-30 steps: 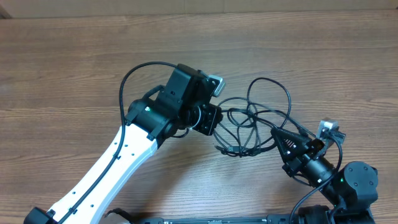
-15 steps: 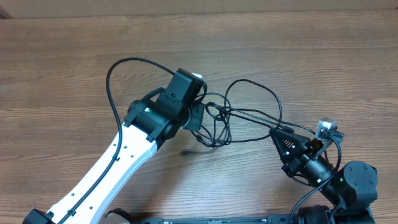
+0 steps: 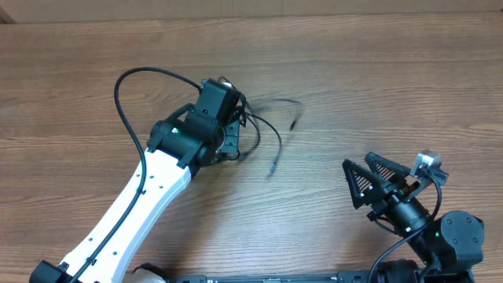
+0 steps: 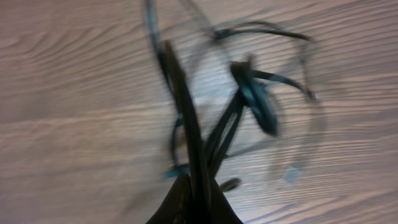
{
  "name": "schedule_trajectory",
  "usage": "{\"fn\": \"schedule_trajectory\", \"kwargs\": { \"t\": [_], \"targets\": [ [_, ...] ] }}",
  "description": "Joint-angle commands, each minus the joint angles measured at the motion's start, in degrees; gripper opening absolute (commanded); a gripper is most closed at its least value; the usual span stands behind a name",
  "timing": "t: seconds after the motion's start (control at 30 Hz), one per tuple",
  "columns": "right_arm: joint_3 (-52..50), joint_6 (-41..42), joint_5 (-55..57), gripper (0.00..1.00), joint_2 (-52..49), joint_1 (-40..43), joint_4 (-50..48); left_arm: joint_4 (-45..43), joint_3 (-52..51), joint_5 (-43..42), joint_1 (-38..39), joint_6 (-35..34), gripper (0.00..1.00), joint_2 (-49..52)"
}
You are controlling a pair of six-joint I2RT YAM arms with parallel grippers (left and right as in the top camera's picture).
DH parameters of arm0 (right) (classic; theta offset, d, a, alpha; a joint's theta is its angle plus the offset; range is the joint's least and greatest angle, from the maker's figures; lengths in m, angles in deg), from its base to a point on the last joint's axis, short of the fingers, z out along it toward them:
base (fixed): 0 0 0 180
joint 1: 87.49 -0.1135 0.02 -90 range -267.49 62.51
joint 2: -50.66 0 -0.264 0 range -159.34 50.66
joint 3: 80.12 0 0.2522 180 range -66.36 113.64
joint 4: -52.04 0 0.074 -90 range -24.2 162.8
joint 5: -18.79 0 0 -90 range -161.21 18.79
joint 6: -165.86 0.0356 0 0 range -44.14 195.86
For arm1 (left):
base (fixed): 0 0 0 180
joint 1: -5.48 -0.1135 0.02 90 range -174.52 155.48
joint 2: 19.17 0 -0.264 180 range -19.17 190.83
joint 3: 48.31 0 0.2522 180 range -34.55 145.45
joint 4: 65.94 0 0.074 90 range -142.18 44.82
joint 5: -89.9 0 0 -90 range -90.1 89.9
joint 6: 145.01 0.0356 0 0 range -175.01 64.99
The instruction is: Untangle cables
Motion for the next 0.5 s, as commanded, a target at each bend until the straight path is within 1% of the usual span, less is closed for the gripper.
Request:
{"fn": "schedule_trajectory", "kwargs": {
  "t": [0.0,0.2,0.23,0.47],
  "targets": [
    [1.6,-0.3,1.2,0.84,0.5,0.3,-0.3,-4.4,-0.1,-13.1,0.2,4.5,0.04,0.1],
    [1.6,-0.4,1.2,0.86,0.5,0.3,-0.3,-8.9,-0.1,-27.8,0.2,9.4,0.04,0.1],
    [1.6,-0.4,1.2,0.86,0.5,0.3,-0.3,-10.0,-0.1,-31.8,0.2,10.7,0.04,0.1],
    [1.6,-0.4,1.2,0.86,0.5,0.3,-0.3,-13.8,-0.1,-41.1,0.2,13.4,0.04,0.1]
  ]
}}
